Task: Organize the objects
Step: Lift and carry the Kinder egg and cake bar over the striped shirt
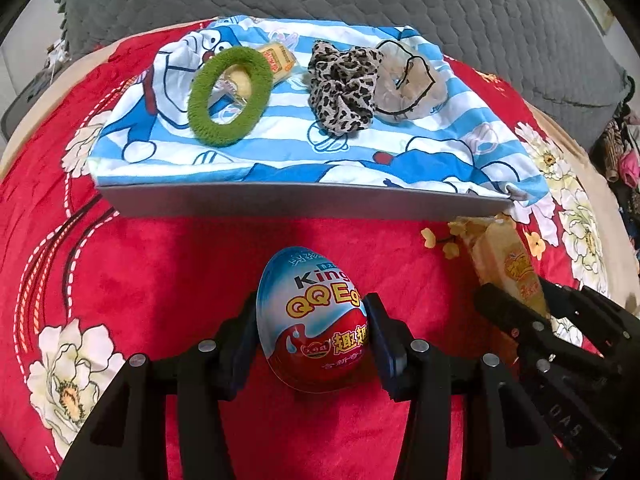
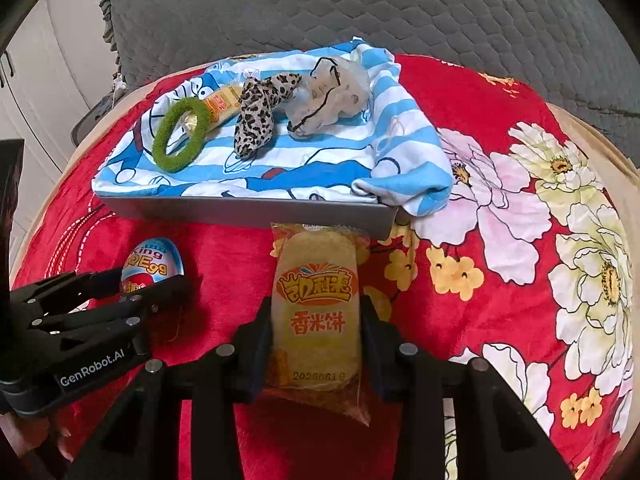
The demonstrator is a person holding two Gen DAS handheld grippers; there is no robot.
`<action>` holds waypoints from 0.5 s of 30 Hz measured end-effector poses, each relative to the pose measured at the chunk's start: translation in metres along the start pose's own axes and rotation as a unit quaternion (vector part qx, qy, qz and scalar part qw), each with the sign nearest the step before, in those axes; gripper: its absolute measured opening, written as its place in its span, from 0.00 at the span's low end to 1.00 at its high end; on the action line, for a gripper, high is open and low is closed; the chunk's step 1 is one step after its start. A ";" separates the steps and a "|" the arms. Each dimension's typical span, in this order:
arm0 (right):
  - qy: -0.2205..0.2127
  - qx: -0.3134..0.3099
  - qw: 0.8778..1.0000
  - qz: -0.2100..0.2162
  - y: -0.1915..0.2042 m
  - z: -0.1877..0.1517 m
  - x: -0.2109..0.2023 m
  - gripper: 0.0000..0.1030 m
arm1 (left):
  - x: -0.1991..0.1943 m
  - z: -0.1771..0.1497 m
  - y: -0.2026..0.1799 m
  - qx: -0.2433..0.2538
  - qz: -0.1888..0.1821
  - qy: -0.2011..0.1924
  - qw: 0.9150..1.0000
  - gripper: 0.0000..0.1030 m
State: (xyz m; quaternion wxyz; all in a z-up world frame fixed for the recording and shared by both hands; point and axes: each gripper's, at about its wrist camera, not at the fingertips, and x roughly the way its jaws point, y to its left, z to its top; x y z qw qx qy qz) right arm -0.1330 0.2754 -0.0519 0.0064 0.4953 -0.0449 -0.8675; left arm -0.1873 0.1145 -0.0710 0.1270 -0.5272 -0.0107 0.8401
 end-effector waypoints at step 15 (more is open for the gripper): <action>-0.032 -0.010 0.999 0.019 0.009 -0.002 -0.046 0.39 | -0.038 -0.007 0.009 -0.009 0.005 -0.022 1.000 0.50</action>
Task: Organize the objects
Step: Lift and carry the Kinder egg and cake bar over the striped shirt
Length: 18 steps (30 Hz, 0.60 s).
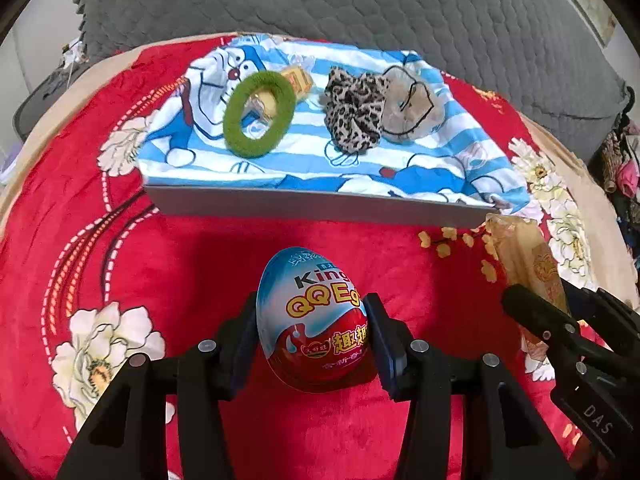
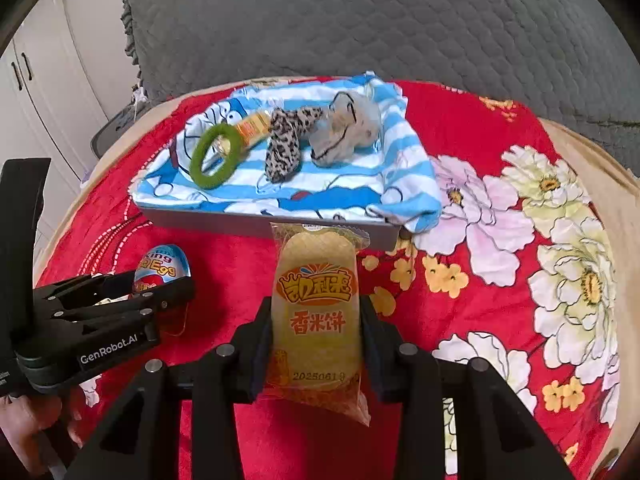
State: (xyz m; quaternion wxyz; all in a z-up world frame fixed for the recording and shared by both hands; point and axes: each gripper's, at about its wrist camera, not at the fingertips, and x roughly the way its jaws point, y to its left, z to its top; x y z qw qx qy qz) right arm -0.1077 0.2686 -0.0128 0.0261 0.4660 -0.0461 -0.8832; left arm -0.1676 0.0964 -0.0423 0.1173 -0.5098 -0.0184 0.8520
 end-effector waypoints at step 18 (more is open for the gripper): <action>-0.025 -0.013 1.000 0.009 0.020 -0.011 -0.037 0.39 | -0.046 -0.012 -0.006 0.015 0.012 -0.020 1.000 0.50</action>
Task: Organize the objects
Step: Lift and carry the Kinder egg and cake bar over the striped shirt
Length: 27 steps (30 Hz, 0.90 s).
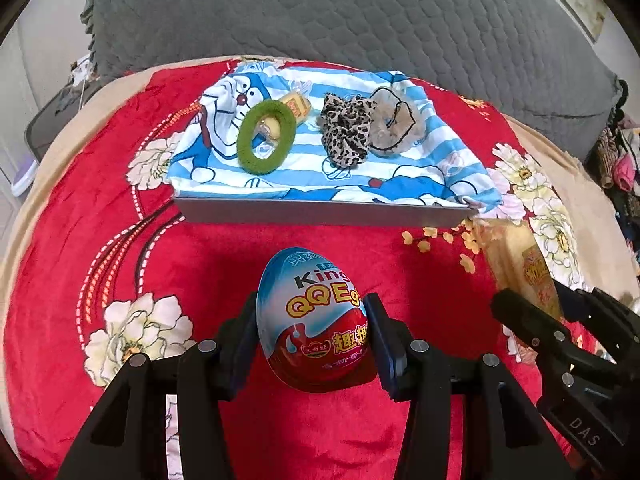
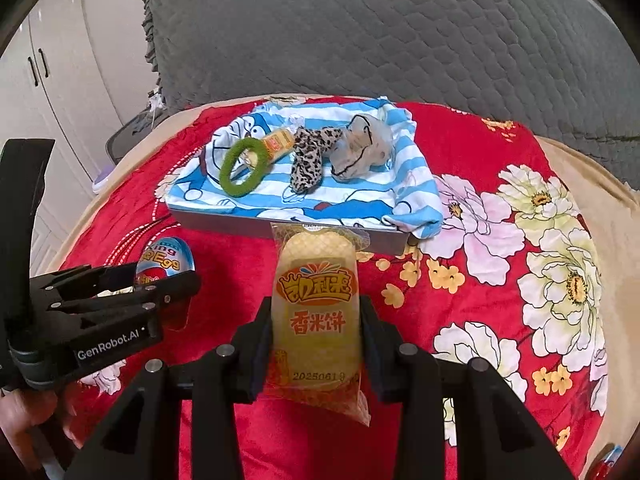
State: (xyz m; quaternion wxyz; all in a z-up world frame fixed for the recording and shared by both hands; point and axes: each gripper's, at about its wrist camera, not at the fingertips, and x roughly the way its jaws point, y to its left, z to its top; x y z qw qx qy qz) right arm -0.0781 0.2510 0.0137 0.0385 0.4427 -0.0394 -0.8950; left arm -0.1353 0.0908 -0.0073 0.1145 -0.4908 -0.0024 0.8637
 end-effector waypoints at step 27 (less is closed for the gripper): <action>-0.026 -0.024 0.999 0.002 0.022 -0.008 -0.032 0.39 | -0.050 -0.011 0.005 0.002 0.010 -0.023 1.000 0.50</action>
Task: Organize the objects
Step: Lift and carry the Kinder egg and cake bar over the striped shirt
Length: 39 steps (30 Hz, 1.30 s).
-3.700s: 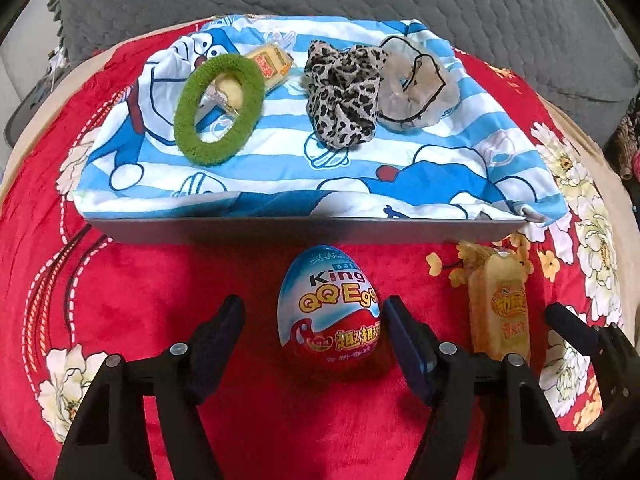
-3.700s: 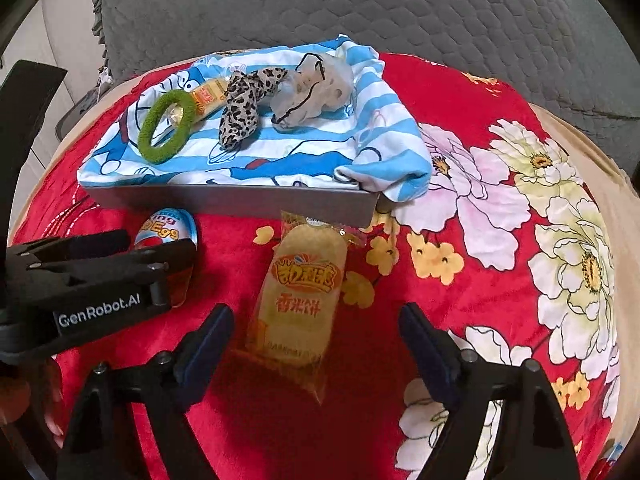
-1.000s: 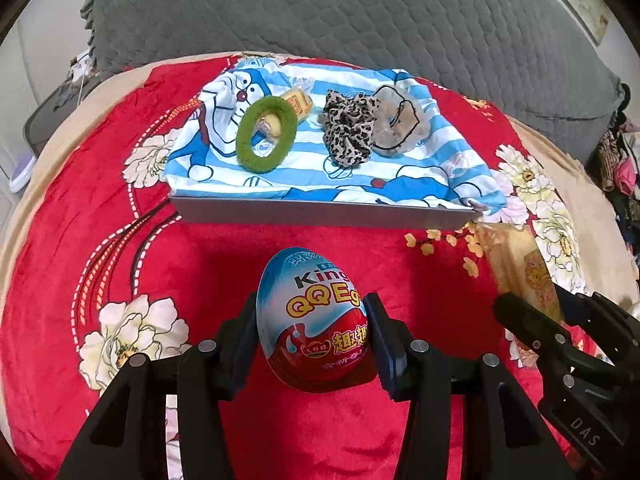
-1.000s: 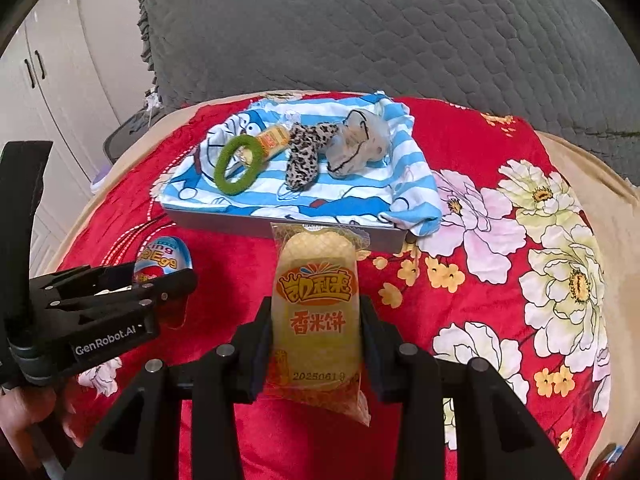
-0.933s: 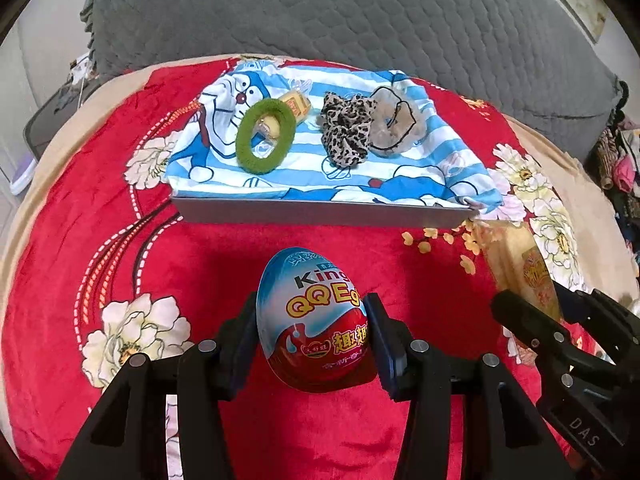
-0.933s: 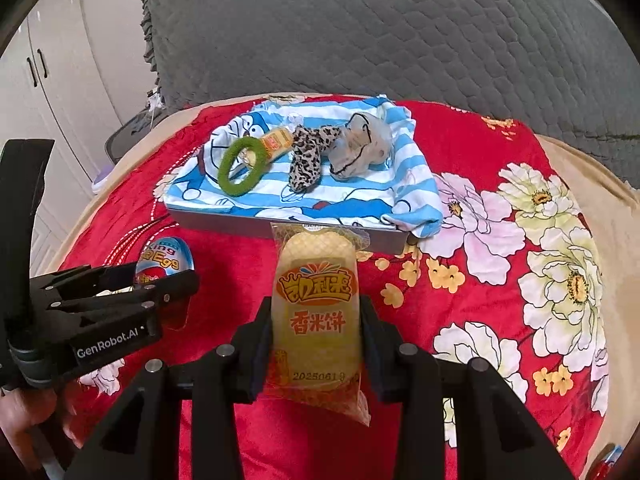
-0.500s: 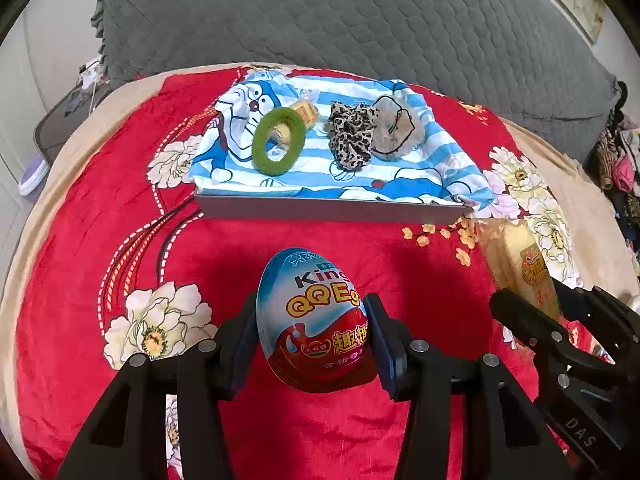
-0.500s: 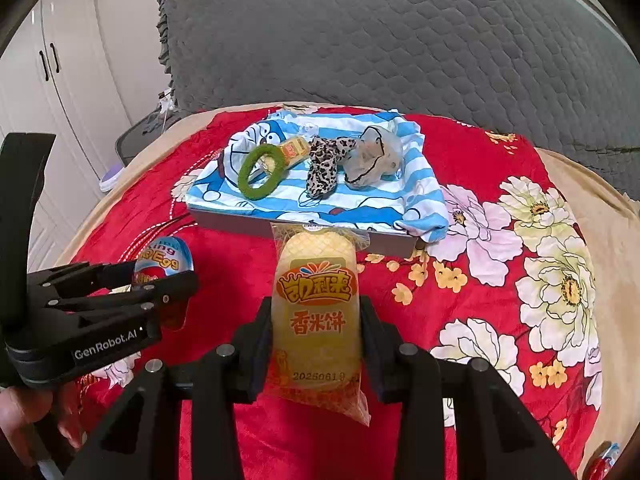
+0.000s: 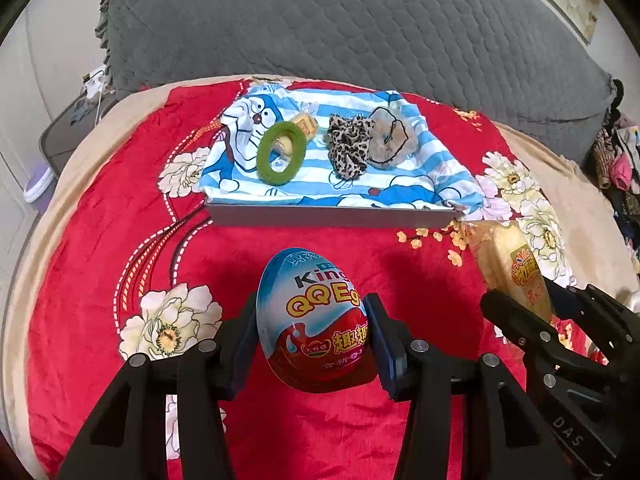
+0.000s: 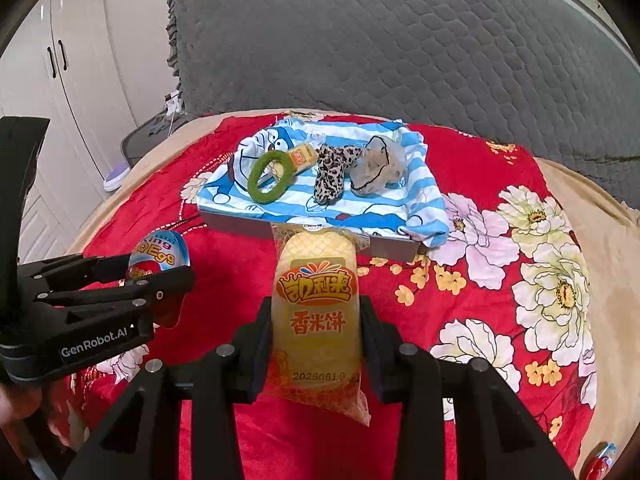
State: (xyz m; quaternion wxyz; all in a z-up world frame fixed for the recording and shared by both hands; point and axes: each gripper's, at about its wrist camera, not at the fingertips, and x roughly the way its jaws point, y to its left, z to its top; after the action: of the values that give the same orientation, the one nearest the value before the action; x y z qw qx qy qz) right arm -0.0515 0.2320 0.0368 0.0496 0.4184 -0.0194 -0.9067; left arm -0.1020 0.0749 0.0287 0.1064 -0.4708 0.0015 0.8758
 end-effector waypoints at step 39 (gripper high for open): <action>-0.080 -0.014 0.997 0.004 0.020 0.022 -0.051 0.39 | -0.055 0.024 0.000 0.000 0.005 -0.069 0.998 0.50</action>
State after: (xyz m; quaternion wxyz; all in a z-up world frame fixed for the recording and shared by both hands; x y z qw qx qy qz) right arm -0.0339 0.2169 0.0912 0.0573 0.3434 -0.0128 -0.9373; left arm -0.0923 0.0667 0.0876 0.1015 -0.4089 -0.0035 0.9069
